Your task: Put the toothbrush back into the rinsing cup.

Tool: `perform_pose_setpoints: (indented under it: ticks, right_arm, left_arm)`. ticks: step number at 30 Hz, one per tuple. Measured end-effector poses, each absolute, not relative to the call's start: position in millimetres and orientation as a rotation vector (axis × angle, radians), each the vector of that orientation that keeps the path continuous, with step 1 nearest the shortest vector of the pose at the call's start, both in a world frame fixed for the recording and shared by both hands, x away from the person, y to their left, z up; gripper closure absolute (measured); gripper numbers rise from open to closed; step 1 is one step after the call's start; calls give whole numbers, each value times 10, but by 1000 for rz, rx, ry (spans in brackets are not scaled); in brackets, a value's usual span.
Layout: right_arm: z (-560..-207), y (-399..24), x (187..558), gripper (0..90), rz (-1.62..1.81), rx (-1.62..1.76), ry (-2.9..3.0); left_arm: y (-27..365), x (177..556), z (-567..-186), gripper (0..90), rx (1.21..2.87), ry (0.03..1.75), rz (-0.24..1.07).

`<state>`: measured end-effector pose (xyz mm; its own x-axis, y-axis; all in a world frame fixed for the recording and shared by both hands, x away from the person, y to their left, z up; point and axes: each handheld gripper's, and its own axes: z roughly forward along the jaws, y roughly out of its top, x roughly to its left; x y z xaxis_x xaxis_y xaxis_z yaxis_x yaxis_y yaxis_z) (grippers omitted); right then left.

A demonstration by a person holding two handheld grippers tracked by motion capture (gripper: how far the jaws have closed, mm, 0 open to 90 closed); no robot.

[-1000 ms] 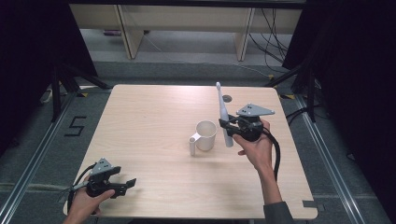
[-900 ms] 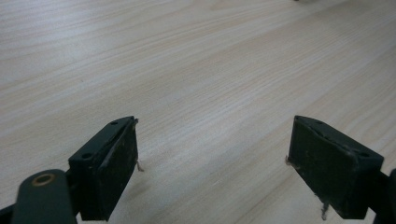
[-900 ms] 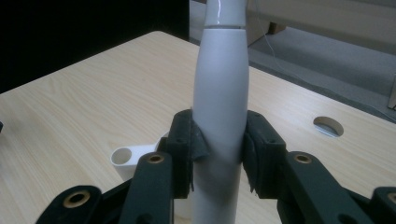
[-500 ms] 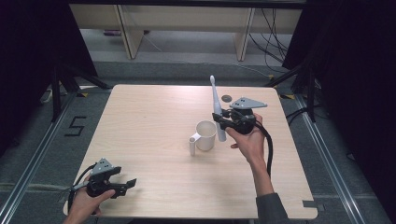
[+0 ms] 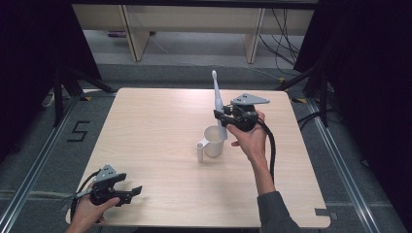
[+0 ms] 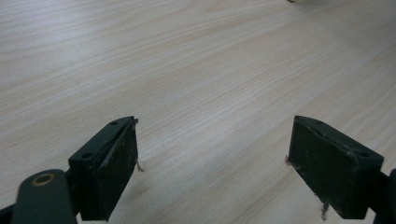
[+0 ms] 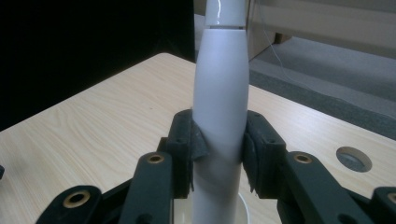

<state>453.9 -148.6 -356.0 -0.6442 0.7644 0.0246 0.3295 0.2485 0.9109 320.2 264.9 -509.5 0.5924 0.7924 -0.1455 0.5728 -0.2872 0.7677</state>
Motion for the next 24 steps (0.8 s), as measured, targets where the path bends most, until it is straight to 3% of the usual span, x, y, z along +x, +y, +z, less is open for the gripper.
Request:
perform_pose_setpoints:
  ticks: [24]
  right_arm:
    - [-3669,-1359,4710,669,1371,1024,2078]
  left_arm:
    - [2639,3200,-5093,153,1972,1084,336]
